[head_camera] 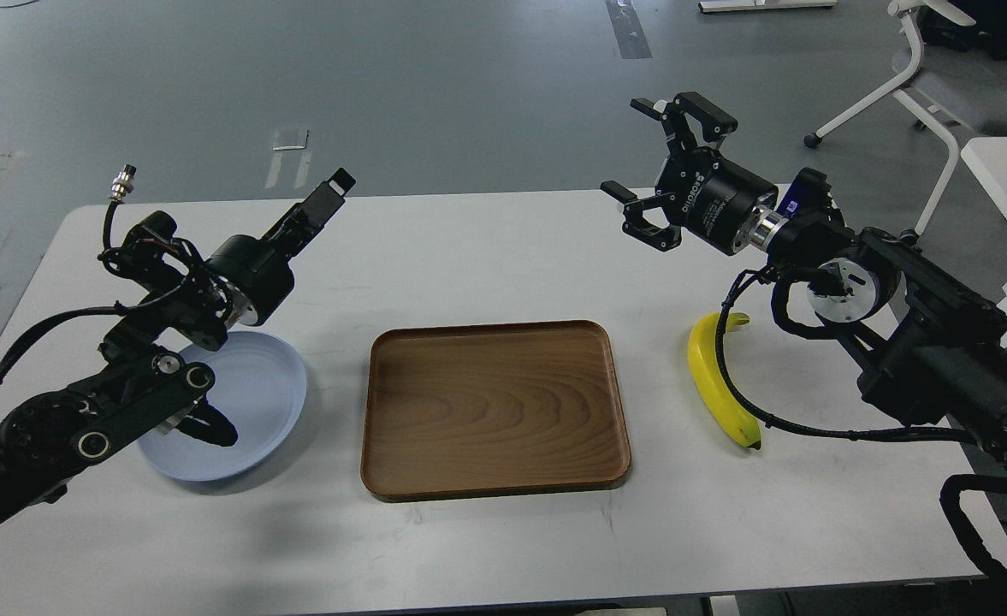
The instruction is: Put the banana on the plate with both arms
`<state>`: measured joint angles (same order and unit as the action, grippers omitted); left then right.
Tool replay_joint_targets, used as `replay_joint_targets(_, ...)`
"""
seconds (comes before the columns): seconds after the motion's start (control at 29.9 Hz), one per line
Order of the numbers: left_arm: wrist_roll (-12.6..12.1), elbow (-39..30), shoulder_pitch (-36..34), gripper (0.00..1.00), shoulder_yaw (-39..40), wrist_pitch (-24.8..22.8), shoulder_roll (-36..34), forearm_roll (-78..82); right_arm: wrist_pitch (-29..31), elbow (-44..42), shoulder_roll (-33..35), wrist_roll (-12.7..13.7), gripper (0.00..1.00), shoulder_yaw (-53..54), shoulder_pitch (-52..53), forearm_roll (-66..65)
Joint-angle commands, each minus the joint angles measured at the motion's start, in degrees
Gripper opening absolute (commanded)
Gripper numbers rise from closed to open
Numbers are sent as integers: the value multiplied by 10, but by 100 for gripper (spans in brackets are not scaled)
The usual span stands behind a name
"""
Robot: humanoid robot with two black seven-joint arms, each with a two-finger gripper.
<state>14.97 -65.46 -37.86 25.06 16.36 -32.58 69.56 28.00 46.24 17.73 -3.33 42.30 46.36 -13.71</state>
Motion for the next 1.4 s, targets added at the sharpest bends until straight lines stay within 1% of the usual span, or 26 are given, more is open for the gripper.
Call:
replay_joint_targets(0.0, 1, -11, 2, 98, -33, 12, -63, 20, 0, 0, 3, -2, 100, 2, -2, 0)
replay_joint_targets(0.07, 1, -4, 4, 98, -84, 28, -112, 29, 0, 1, 4, -2, 100, 9, -4, 1)
replay_joint_targets(0.2, 1, -4, 6, 98, -158, 67, -168, 28, 0, 1, 3, -4, 100, 22, -7, 1)
replay_joint_targets(0.23, 1, -4, 11, 98, -182, 77, -193, 27, 0, 2, 3, -5, 100, 23, -10, 1)
replay_joint_targets(0.33, 2, -4, 34, 98, -196, 88, -230, 22, 0, 2, 3, -6, 100, 24, -12, 1)
replay_joint_targets(0.47, 4, -4, 60, 98, -196, 88, -249, 14, 0, 2, 3, -6, 100, 23, -12, 1)
replay_joint_targets(0.7, 6, 2, 118, 98, -197, 94, -240, -5, 0, 3, 4, -6, 100, 31, -11, 1)
replay_joint_targets(0.94, 7, 17, 130, 98, -198, 103, -224, -5, 0, 3, 5, -6, 100, 30, -13, 1)
replay_joint_targets(1.04, 19, 17, 133, 98, -198, 108, -223, -4, 0, 3, 5, -6, 100, 28, -13, 1)
replay_joint_targets(1.1, 35, 18, 134, 98, -199, 109, -214, -5, 0, 3, 5, -6, 100, 28, -14, 1)
replay_joint_targets(1.17, 40, 30, 138, 97, -199, 109, -203, -4, 0, 3, 5, -6, 100, 29, -17, 1)
replay_joint_targets(1.2, 41, 46, 138, 97, -200, 109, -195, -4, 0, 3, 5, -6, 100, 29, -18, 1)
replay_joint_targets(1.34, 43, 71, 139, 97, -200, 106, -173, -3, 0, 3, 5, -6, 100, 29, -20, 1)
replay_joint_targets(1.37, 43, 72, 139, 94, -200, 105, -171, -2, 0, 3, 5, -6, 100, 29, -20, 1)
